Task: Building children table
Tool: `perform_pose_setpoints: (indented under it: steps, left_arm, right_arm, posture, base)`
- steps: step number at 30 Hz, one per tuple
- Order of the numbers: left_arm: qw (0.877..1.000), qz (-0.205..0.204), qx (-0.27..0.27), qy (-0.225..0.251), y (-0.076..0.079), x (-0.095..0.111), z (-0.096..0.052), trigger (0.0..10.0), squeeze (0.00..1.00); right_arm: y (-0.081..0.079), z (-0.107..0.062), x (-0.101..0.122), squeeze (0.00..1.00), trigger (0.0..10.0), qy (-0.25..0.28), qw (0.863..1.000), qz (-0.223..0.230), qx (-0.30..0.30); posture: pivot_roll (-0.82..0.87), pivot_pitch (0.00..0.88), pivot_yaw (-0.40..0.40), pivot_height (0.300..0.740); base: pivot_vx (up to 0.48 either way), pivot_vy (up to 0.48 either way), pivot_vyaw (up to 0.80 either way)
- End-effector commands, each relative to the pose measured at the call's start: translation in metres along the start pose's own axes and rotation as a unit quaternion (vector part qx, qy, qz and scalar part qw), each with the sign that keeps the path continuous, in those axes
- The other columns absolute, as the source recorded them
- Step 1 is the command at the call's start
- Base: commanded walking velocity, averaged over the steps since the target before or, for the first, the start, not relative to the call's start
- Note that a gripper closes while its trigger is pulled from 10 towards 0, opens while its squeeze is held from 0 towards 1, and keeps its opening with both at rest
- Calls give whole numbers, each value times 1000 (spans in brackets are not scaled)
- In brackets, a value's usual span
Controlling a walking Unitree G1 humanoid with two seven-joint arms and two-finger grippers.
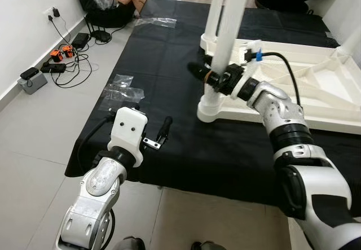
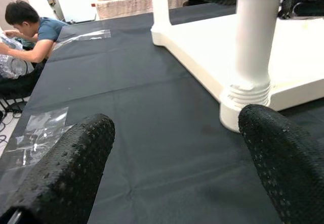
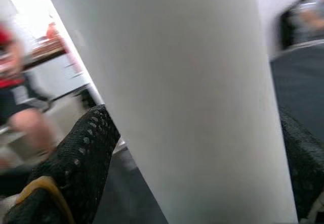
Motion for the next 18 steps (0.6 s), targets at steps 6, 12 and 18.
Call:
perform_pose_setpoints:
  steps: [6, 12, 18]
  left_arm:
    - [1000, 2, 3, -4, 2, -3, -3, 10000, 0]
    - [1000, 1, 2, -5, 3, -4, -3, 10000, 0]
    - [1000, 1, 1, -3, 3, -5, -1, 10000, 0]
  right_arm:
    - [-21, 11, 0, 0, 0, 4, 997, 12, 79]
    - [-1, 14, 0, 0, 0, 5, 1000, -12, -15]
    - [31, 5, -1, 0, 0, 4, 987, -29, -155]
  posture:
    - [109, 135, -87, 740]
    - [104, 120, -84, 740]
    - [100, 112, -80, 740]
  base:
    - [0, 0, 0]
    - [0, 0, 0]
    - [0, 0, 0]
Point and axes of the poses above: a point about 5 cm out from each wrist's last joint towards the gripper, its own z axis pointing out of the wrist towards the gripper, its own x axis along the axis of the wrist's last joint, y = z × x, the point moved 6 cm from there along z, pointing out of the wrist towards the gripper, and after that the axes turned 12 degrees about -z, right-handed, at the moved point
